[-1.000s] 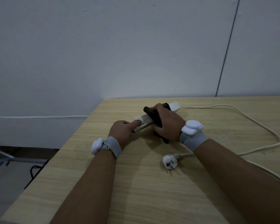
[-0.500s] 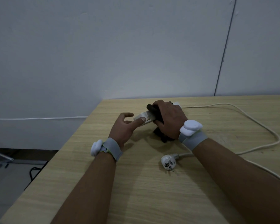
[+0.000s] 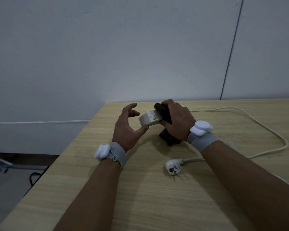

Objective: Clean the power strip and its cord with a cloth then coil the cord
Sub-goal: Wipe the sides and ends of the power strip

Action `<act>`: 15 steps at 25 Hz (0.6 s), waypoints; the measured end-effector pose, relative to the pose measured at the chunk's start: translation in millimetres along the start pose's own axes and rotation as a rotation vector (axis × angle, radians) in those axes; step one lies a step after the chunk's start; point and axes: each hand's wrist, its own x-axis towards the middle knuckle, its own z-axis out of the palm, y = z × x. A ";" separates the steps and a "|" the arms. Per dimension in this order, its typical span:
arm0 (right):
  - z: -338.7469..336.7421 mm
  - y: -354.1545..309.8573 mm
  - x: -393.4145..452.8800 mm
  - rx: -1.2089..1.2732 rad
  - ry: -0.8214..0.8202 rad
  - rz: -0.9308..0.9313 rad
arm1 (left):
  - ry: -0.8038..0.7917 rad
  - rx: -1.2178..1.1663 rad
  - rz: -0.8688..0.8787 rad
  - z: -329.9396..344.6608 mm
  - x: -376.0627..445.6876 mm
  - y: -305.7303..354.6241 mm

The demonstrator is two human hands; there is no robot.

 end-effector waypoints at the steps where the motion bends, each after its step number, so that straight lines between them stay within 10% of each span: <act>1: 0.3 -0.3 -0.2 -0.002 -0.001 0.000 | 0.000 0.006 0.016 0.2 -0.2 1.1; 15: 3.8 -32.8 -2.3 0.067 -0.217 -0.173 | 0.136 0.102 0.100 2.8 -1.0 6.5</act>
